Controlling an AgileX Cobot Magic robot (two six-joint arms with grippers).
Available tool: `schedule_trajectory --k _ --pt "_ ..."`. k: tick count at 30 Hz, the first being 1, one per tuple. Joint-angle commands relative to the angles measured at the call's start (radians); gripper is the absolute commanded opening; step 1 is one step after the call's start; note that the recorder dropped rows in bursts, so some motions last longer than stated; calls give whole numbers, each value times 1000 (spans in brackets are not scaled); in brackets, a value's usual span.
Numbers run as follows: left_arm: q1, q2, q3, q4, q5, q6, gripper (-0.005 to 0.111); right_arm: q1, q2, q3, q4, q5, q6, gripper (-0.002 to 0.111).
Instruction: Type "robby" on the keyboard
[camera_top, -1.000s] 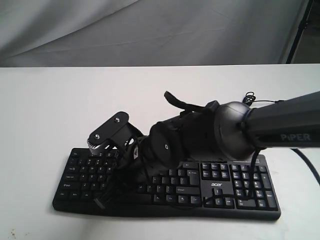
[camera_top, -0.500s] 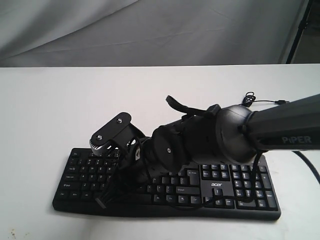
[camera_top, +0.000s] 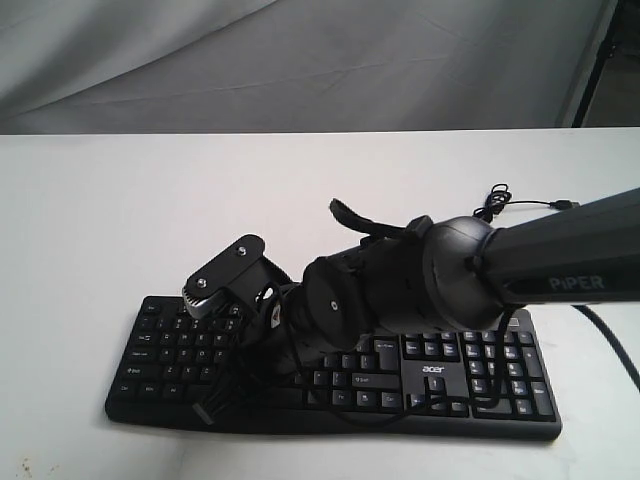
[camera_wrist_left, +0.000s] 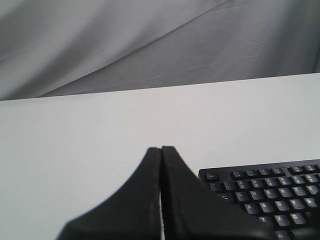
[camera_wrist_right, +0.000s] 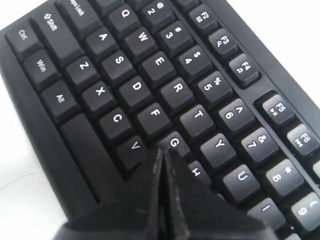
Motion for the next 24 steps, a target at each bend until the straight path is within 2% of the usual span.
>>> schedule_trajectory --k 1,24 --pt "-6 -3 4 5 -7 -3 0 0 2 4 5 3 -2 0" --pt "-6 -3 4 5 -7 -3 0 0 24 4 6 15 -2 0"
